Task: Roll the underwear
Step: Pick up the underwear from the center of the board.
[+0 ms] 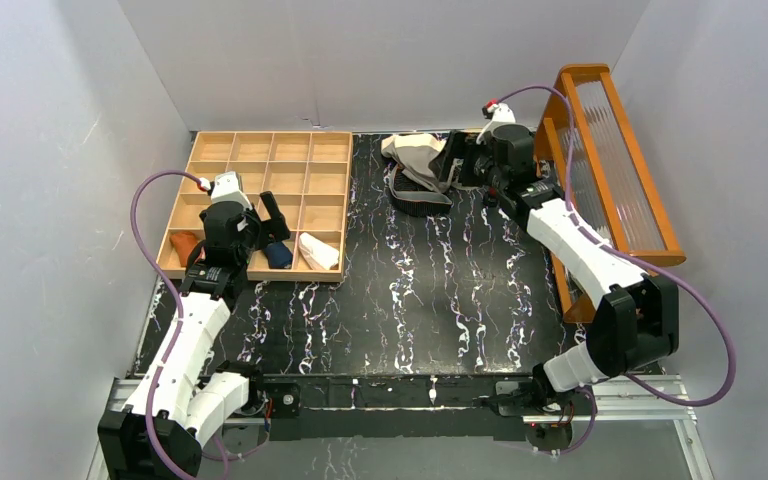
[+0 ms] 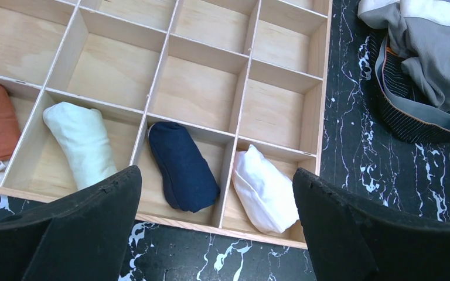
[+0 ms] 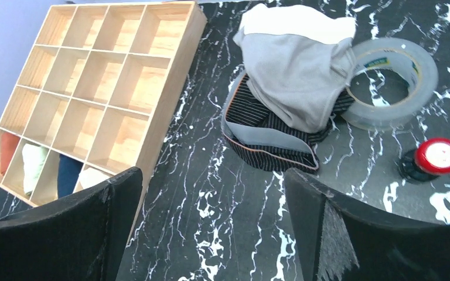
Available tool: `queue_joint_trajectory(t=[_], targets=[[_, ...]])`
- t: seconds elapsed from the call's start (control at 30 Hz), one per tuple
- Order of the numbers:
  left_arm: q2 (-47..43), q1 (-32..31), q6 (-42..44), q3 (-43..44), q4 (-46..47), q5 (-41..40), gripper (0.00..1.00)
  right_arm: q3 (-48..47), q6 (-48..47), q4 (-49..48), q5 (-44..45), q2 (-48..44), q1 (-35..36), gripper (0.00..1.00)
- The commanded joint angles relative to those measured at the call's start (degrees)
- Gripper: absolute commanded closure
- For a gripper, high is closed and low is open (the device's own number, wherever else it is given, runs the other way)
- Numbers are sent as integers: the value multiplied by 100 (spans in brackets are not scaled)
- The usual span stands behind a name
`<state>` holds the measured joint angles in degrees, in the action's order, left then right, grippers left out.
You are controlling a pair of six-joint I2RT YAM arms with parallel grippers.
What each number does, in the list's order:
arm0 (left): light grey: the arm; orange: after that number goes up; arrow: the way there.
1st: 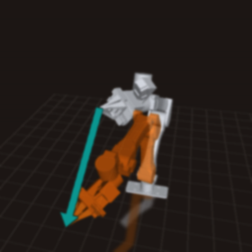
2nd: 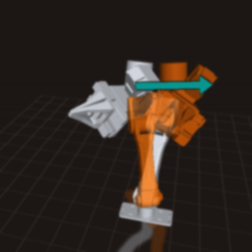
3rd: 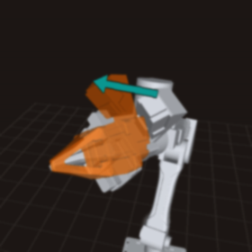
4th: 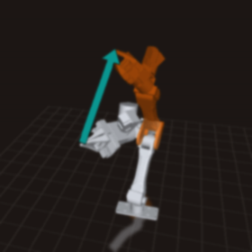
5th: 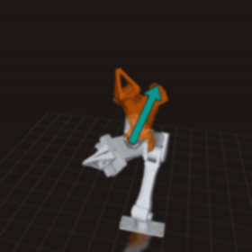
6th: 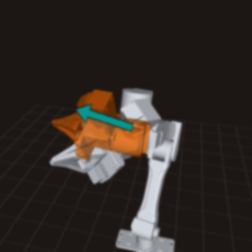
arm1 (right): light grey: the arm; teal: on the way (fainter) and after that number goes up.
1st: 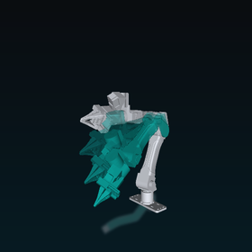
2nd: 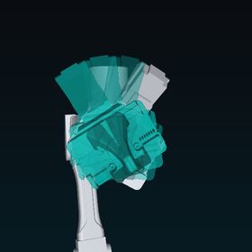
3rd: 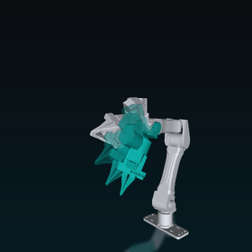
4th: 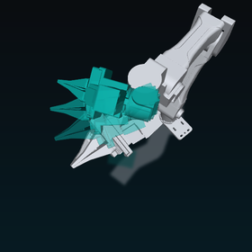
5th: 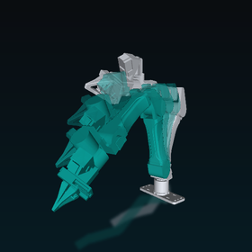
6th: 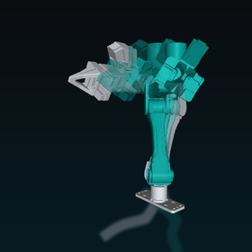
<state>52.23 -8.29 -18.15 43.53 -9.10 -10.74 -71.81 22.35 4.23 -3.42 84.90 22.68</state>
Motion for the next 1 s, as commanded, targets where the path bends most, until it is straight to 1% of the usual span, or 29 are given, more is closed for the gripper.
queue_joint_trajectory(t=[0.0, 0.03, 0.1, 0.17, 0.23, 0.37, 0.5, 0.57, 0.7, 0.8, 0.83, 0.87, 0.9, 0.93, 0.97], targets=[[-141, 12, -123, -60, 110, -286, 2, 614, 80, -550, 413, -447, -9, 1], [-174, 12, -164, -64, 117, -375, 2, 770, 55, -609, 382, -465, -22, 1], [-238, 12, -160, -84, 103, -440, 2, 575, 35, -349, 27, -294, -19, 2], [-274, 12, 2, -126, 61, -263, 2, 300, -52, -109, -195, 8, -20, 5], [-283, 12, 178, -130, 20, 72, 2, -111, -129, 231, -205, 373, -18, 7], [-240, 12, 262, -180, 17, 443, 2, -1035, -179, 827, 69, 1255, -18, 11], [-276, 21, 435, -215, 22, 693, 2, -2234, -175, 1383, 525, 2412, -18, 17], [-312, 23, 489, -266, 59, 930, 2, -2853, -148, 1434, 645, 2969, -19, 19], [-345, 21, 577, -293, 128, 1350, 2, -4395, -191, 1960, 513, 4193, -13, 25], [-346, 21, 587, -313, 169, 1558, 2, -5322, -232, 2023, 431, 5090, -9, 26], [-334, 21, 577, -323, 172, 1606, 2, -5677, -223, 2106, 445, 5356, -9, 31], [-320, 21, 578, -327, 187, 1647, 2, -6042, -239, 2270, 447, 5625, -9, 41], [-300, 21, 591, -321, 178, 1685, 2, -6378, -288, 2357, 427, 5811, -2, 48], [-286, 21, 589, -319, 171, 1712, 2, -6619, -323, 2353, 388, 5924, 0, 61], [-276, 25, 589, -315, 184, 1735, 2, -6664, -337, 2308, 380, 5926, 3, 69]])
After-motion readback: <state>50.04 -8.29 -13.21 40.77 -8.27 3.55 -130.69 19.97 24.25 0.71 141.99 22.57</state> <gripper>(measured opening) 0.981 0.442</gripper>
